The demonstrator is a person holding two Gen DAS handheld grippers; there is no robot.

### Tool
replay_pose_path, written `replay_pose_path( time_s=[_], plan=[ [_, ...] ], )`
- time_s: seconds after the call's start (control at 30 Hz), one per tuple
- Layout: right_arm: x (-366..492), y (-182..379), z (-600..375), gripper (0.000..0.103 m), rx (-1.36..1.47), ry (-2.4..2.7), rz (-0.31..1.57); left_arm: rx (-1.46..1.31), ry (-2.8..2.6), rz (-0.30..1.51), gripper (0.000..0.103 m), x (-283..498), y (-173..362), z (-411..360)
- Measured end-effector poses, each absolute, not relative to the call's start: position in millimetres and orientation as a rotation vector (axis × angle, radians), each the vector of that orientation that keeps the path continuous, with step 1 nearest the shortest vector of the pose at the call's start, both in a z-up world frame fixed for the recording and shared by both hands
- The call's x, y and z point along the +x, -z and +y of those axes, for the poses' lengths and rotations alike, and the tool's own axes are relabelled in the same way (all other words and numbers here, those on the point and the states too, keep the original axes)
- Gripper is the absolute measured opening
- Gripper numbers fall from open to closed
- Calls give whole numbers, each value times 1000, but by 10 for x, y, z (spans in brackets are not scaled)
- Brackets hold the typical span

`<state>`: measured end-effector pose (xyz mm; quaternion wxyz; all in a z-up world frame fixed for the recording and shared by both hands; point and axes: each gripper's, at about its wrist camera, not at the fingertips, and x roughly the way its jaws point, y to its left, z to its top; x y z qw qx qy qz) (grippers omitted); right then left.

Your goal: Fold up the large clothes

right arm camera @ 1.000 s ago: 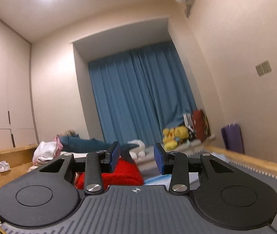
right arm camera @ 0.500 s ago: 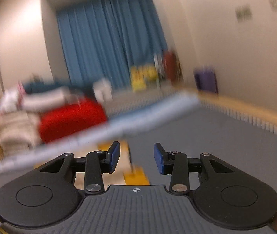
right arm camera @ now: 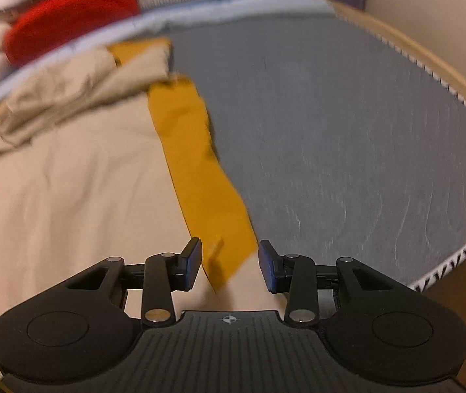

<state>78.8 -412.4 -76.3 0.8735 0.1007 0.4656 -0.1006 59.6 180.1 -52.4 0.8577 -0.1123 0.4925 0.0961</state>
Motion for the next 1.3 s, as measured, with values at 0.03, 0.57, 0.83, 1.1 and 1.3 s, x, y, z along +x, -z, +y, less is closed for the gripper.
replay_pose_path(
  time_s=[0.03,0.57,0.83,1.1,1.3],
  plan=[
    [717,801,-4124,40,214,217,999,-236,-208,1049,47,590,565,1811],
    [447,679,-4268,2,437,209,957,-162,-132,881,3,410,299,1716],
    [473,823,-4261,9,420,238,1066,-336,-170,1077,15,552,631,1922],
    [587,952,-4205,20,372,248,1099,-300,-187,1079,32,579,741,1945],
    [624,889,-4098,3,301,198,1055,-195,-145,1046,3,588,669,1781]
  ],
)
